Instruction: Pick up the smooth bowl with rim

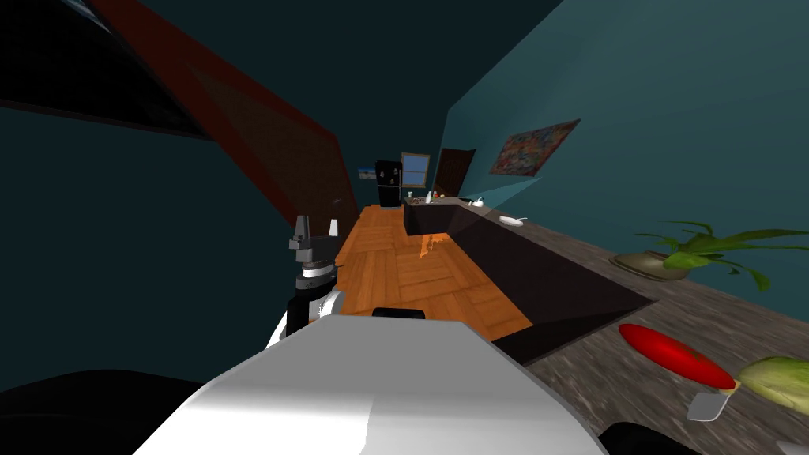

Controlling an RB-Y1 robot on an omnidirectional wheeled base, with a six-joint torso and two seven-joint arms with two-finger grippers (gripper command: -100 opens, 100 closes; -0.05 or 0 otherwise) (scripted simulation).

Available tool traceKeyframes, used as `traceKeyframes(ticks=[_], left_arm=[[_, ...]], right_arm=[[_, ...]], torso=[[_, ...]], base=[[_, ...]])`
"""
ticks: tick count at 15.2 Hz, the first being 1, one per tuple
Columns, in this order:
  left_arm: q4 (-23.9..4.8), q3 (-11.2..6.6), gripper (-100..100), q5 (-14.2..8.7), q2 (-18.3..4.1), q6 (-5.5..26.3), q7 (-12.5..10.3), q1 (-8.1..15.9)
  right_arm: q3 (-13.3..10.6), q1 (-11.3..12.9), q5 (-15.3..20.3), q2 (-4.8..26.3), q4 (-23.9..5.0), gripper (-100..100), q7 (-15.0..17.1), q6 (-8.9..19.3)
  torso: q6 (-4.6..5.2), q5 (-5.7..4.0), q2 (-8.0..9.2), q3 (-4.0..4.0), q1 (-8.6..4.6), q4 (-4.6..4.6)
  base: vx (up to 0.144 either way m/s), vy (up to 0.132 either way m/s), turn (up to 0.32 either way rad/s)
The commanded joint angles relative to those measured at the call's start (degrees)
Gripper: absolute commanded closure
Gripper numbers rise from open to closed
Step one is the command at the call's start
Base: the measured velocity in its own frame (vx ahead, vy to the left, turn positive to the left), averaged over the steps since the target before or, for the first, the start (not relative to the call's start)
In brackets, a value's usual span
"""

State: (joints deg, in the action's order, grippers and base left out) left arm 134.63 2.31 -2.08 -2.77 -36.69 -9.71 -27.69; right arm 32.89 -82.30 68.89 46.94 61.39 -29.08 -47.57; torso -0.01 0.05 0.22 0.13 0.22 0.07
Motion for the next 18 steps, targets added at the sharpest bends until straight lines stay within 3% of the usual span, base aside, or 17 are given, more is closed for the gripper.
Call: traceKeyframes(ticks=[1, 2, 4, 5, 7, 8, 10, 11, 13, 15, 16, 18], left_arm=[[0.0, 0.0, 0, 0.0, 0.0, 0.0, 0.0, 0.0], [0.0, 0.0, 0, 0.0, 0.0, 0.0, 0.0, 0.0], [0.0, 0.0, 0, 0.0, 0.0, 0.0, 0.0, 0.0], [0.0, 0.0, 0, 0.0, 0.0, 0.0, 0.0, -0.01], [0.0, 0.0, 0, 0.0, 0.0, 0.0, 0.0, 0.0], [0.0, 0.0, 0, 0.0, 0.0, 0.0, 0.0, 0.0], [0.0, 0.0, 0, 0.0, 0.0, 0.0, 0.0, 0.0], [0.0, 0.0, 0, 0.0, 0.0, 0.0, 0.0, 0.0], [0.0, 0.0, 0, 0.0, 0.0, 0.0, 0.0, 0.0], [0.0, -0.01, 0, 0.0, 0.0, 0.0, 0.0, -0.01], [0.0, -0.01, 0, 0.0, 0.0, 0.0, 0.0, -0.01], [0.0, -0.01, 0, 0.0, -0.01, 0.0, 0.0, -0.01]], right_arm=[[0.41, 0.79, 0.37, -0.11, -2.62, -100, -0.34, -0.85], [1.53, 3.36, 1.55, -0.24, -4.35, -100, -0.96, -2.95], [1.53, 3.36, 1.55, -0.24, -6.77, -100, -0.96, -2.95], [2.65, 5.93, 2.73, -0.37, -8.73, -100, -1.59, -5.04], [2.65, 5.93, 2.73, -0.37, -10.91, -100, -1.59, -5.04], [3.78, 8.5, 3.91, -0.5, -12.56, -100, -2.21, -7.13], [3.78, 8.5, 3.91, -0.5, -15.06, -100, -2.21, -7.13], [4.9, 11.06, 5.09, -0.63, -16.73, -100, -2.84, -9.22], [4.9, 11.06, 5.09, -0.63, -19.2, -100, -2.84, -9.22], [4.86, 10.67, 5.02, -0.77, -18.11, -100, -2.72, -9.04], [4.86, 10.7, 5.05, -0.8, -18.24, 100, -2.7, -9.08], [4.86, 10.69, 5.05, -0.8, -18.23, 100, -2.7, -9.08]], torso=[[0.0, 0.0, 0.0, 0.0, 0.0, 0.0], [0.03, 0.0, 0.01, 0.01, -0.01, 0.0], [0.01, 0.01, -0.01, 0.0, 0.05, 0.0], [0.04, 0.02, -0.01, 0.0, 0.04, 0.0], [0.01, 0.02, 0.02, 0.01, 0.07, 0.01], [0.05, 0.02, 0.02, 0.01, 0.04, 0.01], [0.01, 0.01, 0.05, 0.03, 0.05, 0.01], [0.04, 0.02, 0.04, 0.03, 0.03, 0.01], [0.01, 0.01, 0.01, 0.01, 0.05, 0.01], [0.06, 0.01, -0.01, 0.0, -0.01, 0.0], [0.05, 0.0, -0.03, -0.02, -0.07, -0.01], [0.04, -0.03, -0.06, -0.04, -0.16, -0.01]], base=[[-0.027, 0.043, 0.071], [-0.025, 0.064, 0.132], [-0.023, 0.062, 0.096], [-0.031, 0.064, 0.123], [-0.031, 0.062, 0.097], [-0.032, 0.059, 0.12], [-0.036, 0.059, 0.098], [-0.023, 0.058, 0.123], [-0.022, 0.063, 0.1], [-0.007, 0.023, -0.006], [-0.002, 0.007, -0.003], [-0.001, 0.002, -0.005]])
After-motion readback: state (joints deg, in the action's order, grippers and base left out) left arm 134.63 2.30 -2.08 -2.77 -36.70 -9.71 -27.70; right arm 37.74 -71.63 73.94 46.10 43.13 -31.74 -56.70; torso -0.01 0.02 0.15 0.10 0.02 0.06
